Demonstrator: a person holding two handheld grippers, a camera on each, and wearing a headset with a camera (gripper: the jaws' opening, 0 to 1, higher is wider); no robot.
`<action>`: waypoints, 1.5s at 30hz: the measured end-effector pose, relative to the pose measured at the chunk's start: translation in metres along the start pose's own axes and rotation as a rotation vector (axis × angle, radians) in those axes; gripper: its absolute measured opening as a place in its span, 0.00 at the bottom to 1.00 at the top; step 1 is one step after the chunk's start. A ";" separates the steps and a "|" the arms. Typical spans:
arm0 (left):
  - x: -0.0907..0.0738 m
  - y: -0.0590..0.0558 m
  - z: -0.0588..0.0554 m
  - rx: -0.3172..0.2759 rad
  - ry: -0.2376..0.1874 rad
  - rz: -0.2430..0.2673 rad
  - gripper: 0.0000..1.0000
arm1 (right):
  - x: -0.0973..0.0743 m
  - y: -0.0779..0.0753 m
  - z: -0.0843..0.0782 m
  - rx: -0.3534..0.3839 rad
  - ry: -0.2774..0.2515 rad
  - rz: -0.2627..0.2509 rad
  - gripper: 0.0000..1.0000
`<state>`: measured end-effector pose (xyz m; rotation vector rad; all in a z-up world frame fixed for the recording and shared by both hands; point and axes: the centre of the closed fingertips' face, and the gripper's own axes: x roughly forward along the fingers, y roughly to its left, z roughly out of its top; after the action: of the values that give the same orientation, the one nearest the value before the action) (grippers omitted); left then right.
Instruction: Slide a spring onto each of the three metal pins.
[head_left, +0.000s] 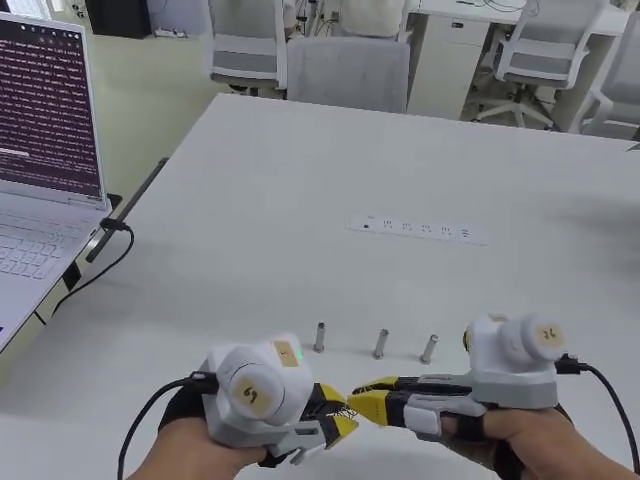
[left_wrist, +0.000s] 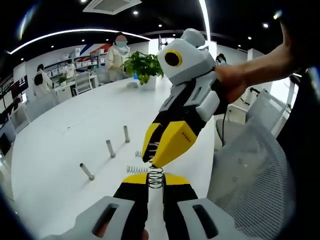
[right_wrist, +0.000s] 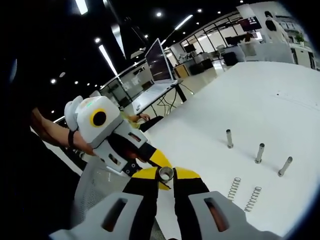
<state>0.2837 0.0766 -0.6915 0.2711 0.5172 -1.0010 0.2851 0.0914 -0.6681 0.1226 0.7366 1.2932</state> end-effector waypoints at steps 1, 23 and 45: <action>0.000 0.000 0.000 0.002 0.000 -0.002 0.02 | 0.000 0.000 0.000 -0.026 0.017 -0.002 0.09; -0.005 -0.005 0.020 0.000 -0.097 -0.046 0.02 | -0.011 0.010 -0.006 -0.411 0.361 0.064 0.12; -0.004 -0.014 0.040 0.029 -0.155 -0.099 0.02 | -0.027 0.018 0.010 -0.602 0.525 0.141 0.12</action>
<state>0.2820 0.0546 -0.6556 0.1929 0.3782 -1.1166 0.2732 0.0758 -0.6406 -0.6839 0.7509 1.6544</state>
